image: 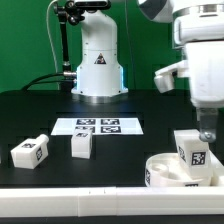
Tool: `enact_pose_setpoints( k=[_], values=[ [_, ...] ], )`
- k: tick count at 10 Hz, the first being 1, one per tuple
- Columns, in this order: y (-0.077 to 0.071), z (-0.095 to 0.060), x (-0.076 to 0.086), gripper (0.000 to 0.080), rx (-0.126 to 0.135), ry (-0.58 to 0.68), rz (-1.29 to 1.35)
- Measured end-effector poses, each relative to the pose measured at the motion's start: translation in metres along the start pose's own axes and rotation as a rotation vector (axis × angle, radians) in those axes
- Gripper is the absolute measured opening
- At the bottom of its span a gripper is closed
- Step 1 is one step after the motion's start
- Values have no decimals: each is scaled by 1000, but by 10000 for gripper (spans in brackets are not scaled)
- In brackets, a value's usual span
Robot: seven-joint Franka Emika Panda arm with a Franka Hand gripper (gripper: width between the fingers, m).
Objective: Assemble stool
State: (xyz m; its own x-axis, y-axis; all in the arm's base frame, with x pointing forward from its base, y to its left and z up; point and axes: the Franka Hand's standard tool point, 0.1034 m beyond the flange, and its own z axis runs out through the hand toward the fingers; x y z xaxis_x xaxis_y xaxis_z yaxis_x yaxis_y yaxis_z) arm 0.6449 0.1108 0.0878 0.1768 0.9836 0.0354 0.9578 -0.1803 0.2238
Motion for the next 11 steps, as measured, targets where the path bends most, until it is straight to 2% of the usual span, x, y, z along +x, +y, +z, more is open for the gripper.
enact_pose_setpoints(
  k=[1,5,8,9,10,11],
  values=[
    [-1,2,-1,649,7,-11,-66],
    [-1,5,-7,649,3,-37,-277],
    [-2,6,-8,612,7,-39,-265],
    [-2,6,-9,463,7,-39,-265],
    [-1,5,-8,354,4,-39,-265],
    [-1,5,-8,354,4,-39,-265]
  ],
)
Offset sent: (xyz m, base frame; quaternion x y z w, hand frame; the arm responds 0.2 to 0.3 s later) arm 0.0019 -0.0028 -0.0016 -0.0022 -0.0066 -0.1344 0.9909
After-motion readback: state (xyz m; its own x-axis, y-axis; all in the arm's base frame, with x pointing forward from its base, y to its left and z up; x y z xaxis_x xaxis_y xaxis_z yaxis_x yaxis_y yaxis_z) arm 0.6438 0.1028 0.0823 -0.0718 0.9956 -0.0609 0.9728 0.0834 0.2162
